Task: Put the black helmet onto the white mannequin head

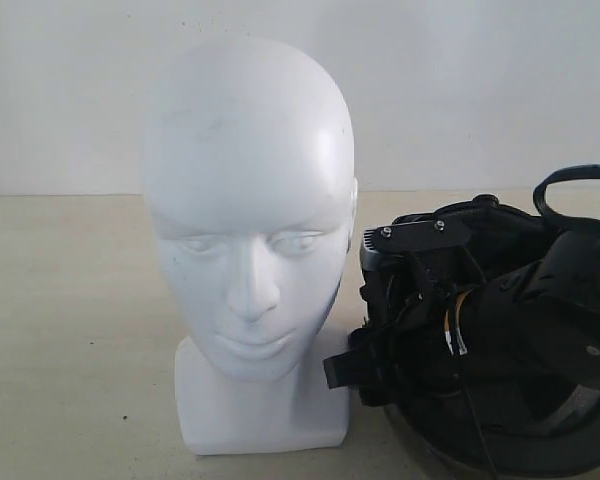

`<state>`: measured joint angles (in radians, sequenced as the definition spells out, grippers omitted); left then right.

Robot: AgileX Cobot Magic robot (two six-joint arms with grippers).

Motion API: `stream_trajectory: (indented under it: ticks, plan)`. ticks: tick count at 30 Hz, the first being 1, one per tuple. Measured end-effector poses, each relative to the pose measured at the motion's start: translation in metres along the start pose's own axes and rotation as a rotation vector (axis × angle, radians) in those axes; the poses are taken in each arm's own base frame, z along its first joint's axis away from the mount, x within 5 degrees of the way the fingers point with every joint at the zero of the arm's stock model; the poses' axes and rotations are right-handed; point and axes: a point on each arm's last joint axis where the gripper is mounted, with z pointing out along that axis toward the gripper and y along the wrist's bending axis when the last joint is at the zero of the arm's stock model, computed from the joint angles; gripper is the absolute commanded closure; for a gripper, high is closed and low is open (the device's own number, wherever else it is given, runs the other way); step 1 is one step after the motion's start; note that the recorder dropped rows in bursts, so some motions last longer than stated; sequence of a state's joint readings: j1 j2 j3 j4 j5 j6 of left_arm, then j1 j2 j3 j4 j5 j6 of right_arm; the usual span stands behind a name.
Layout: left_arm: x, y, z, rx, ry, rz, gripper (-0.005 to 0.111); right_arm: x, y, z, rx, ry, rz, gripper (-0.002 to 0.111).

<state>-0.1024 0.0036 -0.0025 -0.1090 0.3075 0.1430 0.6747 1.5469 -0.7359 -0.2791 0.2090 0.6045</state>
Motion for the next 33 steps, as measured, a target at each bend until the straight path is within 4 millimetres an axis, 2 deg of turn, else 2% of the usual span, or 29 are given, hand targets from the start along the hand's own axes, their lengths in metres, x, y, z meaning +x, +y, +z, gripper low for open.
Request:
stream_trajectory:
  ticks: [6,10,11,18,23,33]
  plan:
    - [0.0,0.0,0.0,0.0,0.0,0.0,0.102,0.0,0.001,0.001,-0.006,-0.006,0.013,0.078]
    - [0.0,0.0,0.0,0.0,0.0,0.0,0.102,-0.001,0.0,0.0,0.002,-0.002,0.007,0.106]
    - [0.0,0.0,0.0,0.0,0.0,0.0,0.102,-0.002,0.0,-0.001,0.006,0.0,0.002,0.108]
    - [0.0,0.0,0.0,0.0,0.0,0.0,0.102,-0.001,-0.001,-0.002,0.019,0.011,-0.003,0.108]
    - [0.0,0.0,0.0,0.0,0.0,0.0,0.102,-0.003,-0.002,-0.011,0.029,0.006,0.008,0.108]
    - [0.0,0.0,0.0,0.0,0.0,0.0,0.102,-0.005,-0.006,-0.056,0.012,-0.075,0.104,0.108]
